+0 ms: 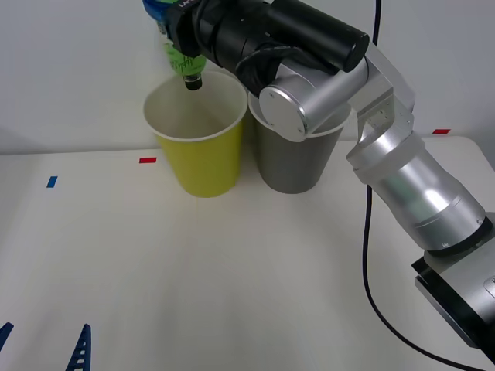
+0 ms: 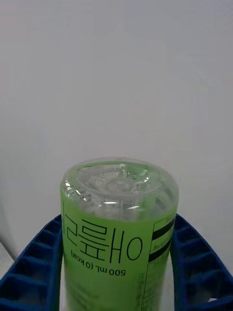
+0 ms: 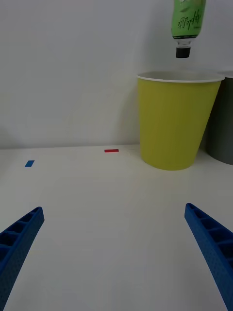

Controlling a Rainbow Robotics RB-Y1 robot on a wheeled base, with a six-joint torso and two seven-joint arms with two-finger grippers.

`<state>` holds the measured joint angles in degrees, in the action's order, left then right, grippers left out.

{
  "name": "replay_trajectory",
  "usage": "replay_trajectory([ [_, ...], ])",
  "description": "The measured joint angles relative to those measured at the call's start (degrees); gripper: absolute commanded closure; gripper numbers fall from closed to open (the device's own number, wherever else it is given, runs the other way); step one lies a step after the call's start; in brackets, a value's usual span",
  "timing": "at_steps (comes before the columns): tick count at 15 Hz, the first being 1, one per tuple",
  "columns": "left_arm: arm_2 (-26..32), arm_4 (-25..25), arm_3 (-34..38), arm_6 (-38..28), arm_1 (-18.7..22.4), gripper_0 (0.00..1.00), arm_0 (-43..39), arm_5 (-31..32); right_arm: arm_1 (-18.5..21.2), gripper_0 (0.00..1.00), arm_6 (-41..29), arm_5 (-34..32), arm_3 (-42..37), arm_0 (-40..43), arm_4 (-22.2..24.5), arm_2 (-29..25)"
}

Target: Put cans in the gray bin and PET bottles in the light green bin.

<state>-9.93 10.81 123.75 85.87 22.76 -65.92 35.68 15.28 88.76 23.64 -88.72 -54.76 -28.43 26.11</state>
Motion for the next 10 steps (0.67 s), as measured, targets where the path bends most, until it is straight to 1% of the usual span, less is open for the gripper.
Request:
replay_trajectory([
  [10, 0.0, 0.0, 0.0, 0.0, 0.0, 0.0, 0.0, 0.0, -1.1, 0.0, -1.7, 0.0, 0.4, -0.2, 0.3, 0.2],
])
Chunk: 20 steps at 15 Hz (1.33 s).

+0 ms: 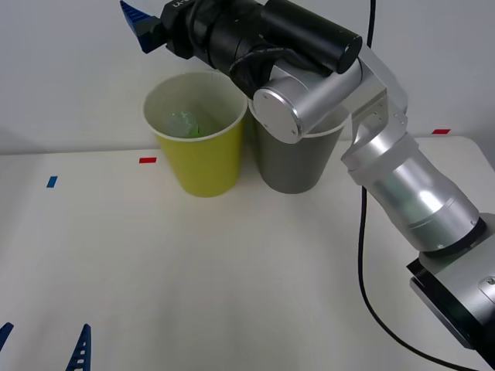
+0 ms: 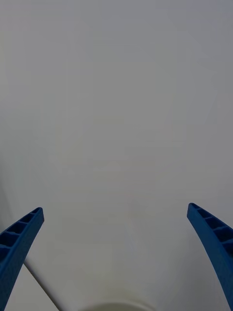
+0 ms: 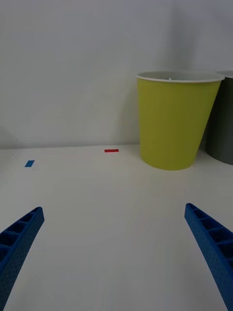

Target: Put cans in the gray bin and PET bottles in the light green bin.

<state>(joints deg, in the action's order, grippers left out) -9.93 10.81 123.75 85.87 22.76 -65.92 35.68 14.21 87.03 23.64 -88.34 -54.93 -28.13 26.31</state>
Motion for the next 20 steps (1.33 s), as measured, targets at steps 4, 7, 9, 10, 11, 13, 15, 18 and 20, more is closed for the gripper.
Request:
replay_trajectory([
  [4, 0.0, 0.0, 0.0, 0.0, 0.0, 0.0, 0.0, 0.0, -0.2, 0.0, -0.1, 0.0, 0.0, 0.0, 0.4, 0.0],
  [7, 0.0, 0.0, 0.0, 0.0, 0.0, 0.0, 0.0, 0.0, -0.3, 0.0, -0.1, 0.0, 0.0, 0.0, 0.5, 0.0],
  [9, 0.0, 0.0, 0.0, 0.0, 0.0, 0.0, 0.0, 0.0, -0.3, 0.0, -0.1, 0.0, -0.1, 0.1, 0.5, 0.0],
  [10, 0.0, 0.0, 0.0, 0.0, 0.0, 0.0, 0.0, 0.0, -0.2, 0.0, -0.1, 0.0, -0.2, 0.1, 0.3, 0.0],
  [11, 0.0, 0.0, 0.0, 0.0, 0.0, 0.0, 0.0, 0.0, 0.2, 0.0, -0.1, 0.1, -0.6, 0.3, -0.2, 0.0],
  [13, 0.0, 0.0, 0.0, 0.0, 0.0, 0.0, 0.0, 0.0, 2.2, 0.0, 0.0, 1.0, -3.3, 1.3, -2.8, -0.2],
  [15, 0.0, 0.0, 0.0, 0.0, 0.0, 0.0, 0.0, 0.0, 4.1, 0.0, 0.1, 6.6, -8.6, 2.8, -3.3, -1.5],
  [18, 0.0, 0.0, 0.0, 0.0, 0.0, 0.0, 0.0, 0.0, 7.3, 0.0, -0.6, 11.9, -18.7, 6.9, -4.7, -4.3],
  [20, 0.0, 0.0, 0.0, 0.0, 0.0, 0.0, 0.0, 0.0, 10.4, 0.0, -1.3, 14.9, -26.9, 11.4, -5.1, -6.6],
])
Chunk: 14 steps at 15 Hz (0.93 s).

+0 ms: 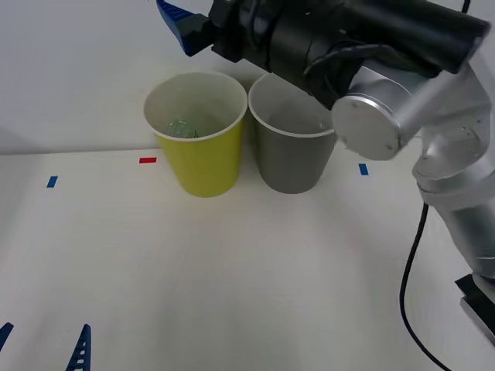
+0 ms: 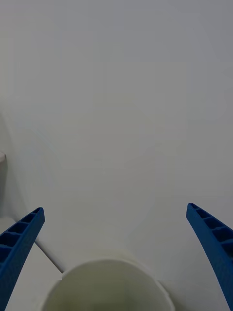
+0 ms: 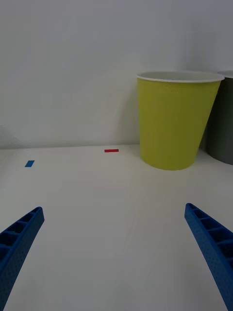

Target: Put cans in the gray bin and PET bottles in the light green bin.

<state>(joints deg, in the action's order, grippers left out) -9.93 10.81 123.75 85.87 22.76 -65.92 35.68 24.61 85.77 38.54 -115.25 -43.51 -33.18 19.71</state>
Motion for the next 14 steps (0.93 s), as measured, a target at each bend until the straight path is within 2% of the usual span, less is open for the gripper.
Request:
replay_trajectory([
  [4, 0.0, 0.0, 0.0, 0.0, 0.0, 0.0, 0.0, 0.0, 8.5, 0.0, -4.9, 1.4, -13.3, 11.8, -0.3, -5.1],
  [6, 0.0, 0.0, 0.0, 0.0, 0.0, 0.0, 0.0, 0.0, 10.6, 0.0, -5.6, 1.5, -16.3, 16.5, 0.0, -7.7],
  [14, 0.0, 0.0, 0.0, 0.0, 0.0, 0.0, 0.0, 0.0, 10.8, 0.0, -6.3, 1.7, -24.0, 35.4, 2.5, -19.2],
])
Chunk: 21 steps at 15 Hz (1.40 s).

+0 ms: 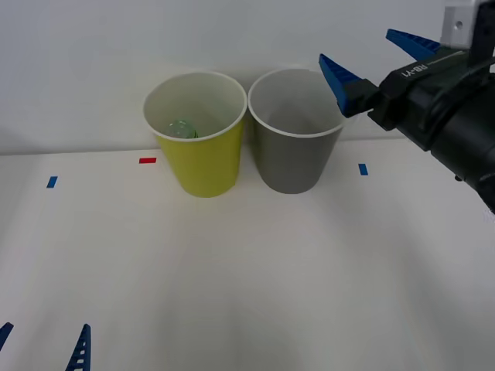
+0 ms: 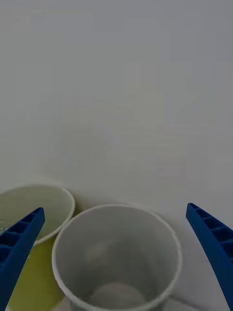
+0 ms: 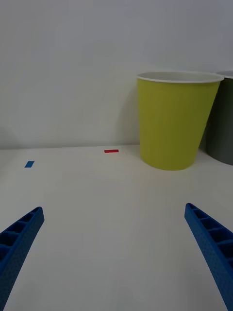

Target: Put cans in the gray bin and PET bottles in the light green bin.

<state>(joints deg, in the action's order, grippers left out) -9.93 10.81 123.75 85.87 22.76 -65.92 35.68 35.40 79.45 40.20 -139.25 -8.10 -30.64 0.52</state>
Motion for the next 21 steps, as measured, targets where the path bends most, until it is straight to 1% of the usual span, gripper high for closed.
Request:
replay_trajectory([
  [1, 0.0, 0.0, 0.0, 0.0, 0.0, 0.0, 0.0, 0.0, -0.1, 0.0, -0.1, 0.6, -1.5, 2.3, 0.4, -1.2],
  [2, 0.0, 0.0, 0.0, 0.0, 0.0, 0.0, 0.0, 0.0, -0.5, 0.0, -0.1, 2.7, -3.2, 4.0, 1.2, -2.3],
  [4, 0.0, 0.0, 0.0, 0.0, 0.0, 0.0, 0.0, 0.0, -2.4, 0.0, -0.6, 9.8, -8.0, 7.1, 3.8, -4.7],
  [5, 0.0, 0.0, 0.0, 0.0, 0.0, 0.0, 0.0, 0.0, -3.5, 0.0, -0.9, 10.8, -9.3, 9.7, 4.4, -5.7],
  [9, 0.0, 0.0, 0.0, 0.0, 0.0, 0.0, 0.0, 0.0, -6.1, 0.0, -1.5, 4.1, -10.2, 21.5, 4.9, -6.8],
  [12, 0.0, 0.0, 0.0, 0.0, 0.0, 0.0, 0.0, 0.0, -11.7, 0.0, -0.1, 2.6, -10.7, 29.3, 6.2, -6.4],
  [13, 0.0, 0.0, 0.0, 0.0, 0.0, 0.0, 0.0, 0.0, -12.6, 0.0, 0.4, 2.5, -10.7, 30.9, 7.4, -5.8],
  [14, 0.0, 0.0, 0.0, 0.0, 0.0, 0.0, 0.0, 0.0, -12.7, 0.0, 0.7, 2.5, -10.7, 31.7, 8.2, -5.3],
  [16, 0.0, 0.0, 0.0, 0.0, 0.0, 0.0, 0.0, 0.0, -10.9, 0.0, 0.7, 2.0, -10.8, 32.6, 8.9, -4.4],
  [17, 0.0, 0.0, 0.0, 0.0, 0.0, 0.0, 0.0, 0.0, -10.6, 0.0, 0.5, 0.0, -10.8, 33.6, 9.7, -3.7],
  [19, 0.0, 0.0, 0.0, 0.0, 0.0, 0.0, 0.0, 0.0, -10.2, 0.0, 0.2, -8.2, -10.6, 36.5, 11.8, -1.5],
  [21, 0.0, 0.0, 0.0, 0.0, 0.0, 0.0, 0.0, 0.0, -9.9, 0.0, 0.0, -17.6, -8.1, 39.7, 14.5, 0.6],
])
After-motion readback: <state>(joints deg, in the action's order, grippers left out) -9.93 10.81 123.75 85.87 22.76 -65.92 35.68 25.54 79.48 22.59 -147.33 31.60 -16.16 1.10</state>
